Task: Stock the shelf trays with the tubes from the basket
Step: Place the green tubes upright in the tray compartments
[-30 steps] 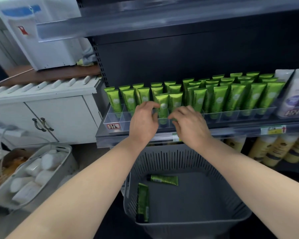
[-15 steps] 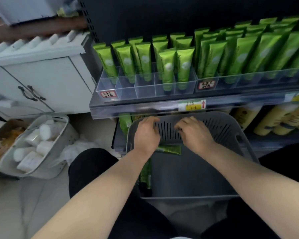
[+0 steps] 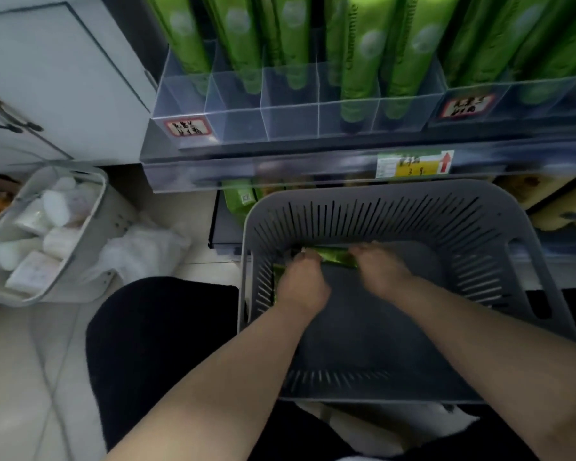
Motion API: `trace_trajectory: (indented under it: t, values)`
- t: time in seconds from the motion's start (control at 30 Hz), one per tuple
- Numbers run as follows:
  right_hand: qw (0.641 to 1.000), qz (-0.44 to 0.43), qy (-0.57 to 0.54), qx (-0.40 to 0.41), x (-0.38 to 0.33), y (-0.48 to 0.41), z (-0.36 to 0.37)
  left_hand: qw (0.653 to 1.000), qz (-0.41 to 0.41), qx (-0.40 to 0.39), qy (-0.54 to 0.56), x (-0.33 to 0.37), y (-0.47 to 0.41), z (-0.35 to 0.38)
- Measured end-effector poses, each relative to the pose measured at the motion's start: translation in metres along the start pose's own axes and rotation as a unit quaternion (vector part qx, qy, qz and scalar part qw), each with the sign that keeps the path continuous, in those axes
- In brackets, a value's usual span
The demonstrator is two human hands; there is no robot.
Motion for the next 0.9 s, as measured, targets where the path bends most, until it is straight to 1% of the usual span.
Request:
trace_trajectory:
  t: [0.17,0.33,0.43,0.53,0.63,0.73,0.83,0.9]
  values:
    - [1.000,0.023,0.005,-0.003,0.007,-0.018,0.016,1.000,0.008,0.020,0.018,0.004,-0.003,-0.002]
    - [0.999,0.032,0.002,0.017,0.010,-0.026,0.022,1.000,-0.014,0.003,0.025,-0.003,-0.004,-0.002]
    - [0.999,0.038,0.027,0.025,0.012,-0.023,0.021,1.000,-0.022,-0.007,0.021,-0.004,-0.004,0.000]
    - [0.997,0.021,0.075,0.009,0.010,-0.018,0.024,0.999,-0.035,-0.013,0.012,-0.007,-0.004,0.003]
    - [0.997,0.008,0.068,-0.019,0.009,-0.010,0.024,0.998,-0.049,-0.022,-0.014,-0.011,-0.003,0.006]
    - [0.999,0.030,-0.008,-0.037,0.020,0.002,0.020,0.995,-0.060,-0.051,-0.056,-0.014,0.000,0.011]
    - [0.998,0.033,-0.052,-0.004,0.026,0.014,0.002,0.985,-0.064,-0.078,-0.137,-0.013,0.003,0.015]
    - [0.998,0.006,-0.044,0.034,0.023,0.023,-0.019,0.977,-0.079,-0.105,-0.167,-0.015,0.007,0.021]
Point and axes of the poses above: each hand's wrist, its own y-axis away from the middle knuckle, its own z-axis out of the palm, x = y × z, the point moved 9 cm from there along -y, towards the middle knuckle, and after that the axes turned 3 degrees about -y, right-handed, at the moved point
